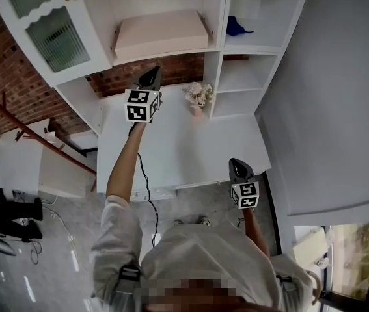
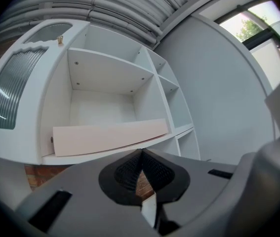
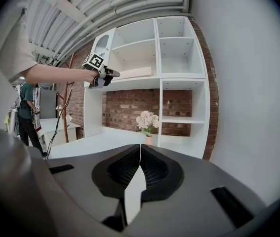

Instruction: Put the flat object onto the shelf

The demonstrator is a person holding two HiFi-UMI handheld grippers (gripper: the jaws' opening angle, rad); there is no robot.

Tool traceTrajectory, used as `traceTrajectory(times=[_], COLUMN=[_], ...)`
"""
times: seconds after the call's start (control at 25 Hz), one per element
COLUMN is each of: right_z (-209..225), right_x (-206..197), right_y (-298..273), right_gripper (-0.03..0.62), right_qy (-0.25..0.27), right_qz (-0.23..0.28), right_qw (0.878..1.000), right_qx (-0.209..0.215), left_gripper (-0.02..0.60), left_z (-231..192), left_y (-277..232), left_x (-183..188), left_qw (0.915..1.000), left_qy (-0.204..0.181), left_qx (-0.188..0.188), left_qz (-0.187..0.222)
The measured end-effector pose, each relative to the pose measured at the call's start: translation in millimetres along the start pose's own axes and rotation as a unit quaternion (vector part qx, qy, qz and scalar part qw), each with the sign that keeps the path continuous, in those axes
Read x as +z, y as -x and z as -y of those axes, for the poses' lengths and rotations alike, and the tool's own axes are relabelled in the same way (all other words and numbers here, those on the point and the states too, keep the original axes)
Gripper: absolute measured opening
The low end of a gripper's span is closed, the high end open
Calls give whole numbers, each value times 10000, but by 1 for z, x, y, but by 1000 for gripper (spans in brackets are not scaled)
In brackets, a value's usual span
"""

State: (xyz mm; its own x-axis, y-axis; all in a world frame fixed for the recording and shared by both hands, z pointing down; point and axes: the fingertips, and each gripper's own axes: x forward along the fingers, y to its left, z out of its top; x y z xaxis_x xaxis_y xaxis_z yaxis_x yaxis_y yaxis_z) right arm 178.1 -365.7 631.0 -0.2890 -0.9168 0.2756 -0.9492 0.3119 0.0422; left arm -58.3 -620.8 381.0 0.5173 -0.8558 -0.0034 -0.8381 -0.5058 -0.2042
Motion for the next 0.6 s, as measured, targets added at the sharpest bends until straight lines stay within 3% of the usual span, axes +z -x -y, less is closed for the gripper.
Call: traceTrajectory(times=[0.32,0.6], right_z=[-24,-47], right_x=[2,5], right_y=[-2,-9], right_gripper=[29,29], right_qy=[63,109], right_qz=[12,14], right_qw=[9997,9988], right_qx=[247,472], left_gripper=[15,15], left_z=[23,40], left_y=[61,123], left_x=[-22,-55], left_qw=[9997,9999], left_qy=[106,61], left_qx=[-153,-72], left_qz=[136,98])
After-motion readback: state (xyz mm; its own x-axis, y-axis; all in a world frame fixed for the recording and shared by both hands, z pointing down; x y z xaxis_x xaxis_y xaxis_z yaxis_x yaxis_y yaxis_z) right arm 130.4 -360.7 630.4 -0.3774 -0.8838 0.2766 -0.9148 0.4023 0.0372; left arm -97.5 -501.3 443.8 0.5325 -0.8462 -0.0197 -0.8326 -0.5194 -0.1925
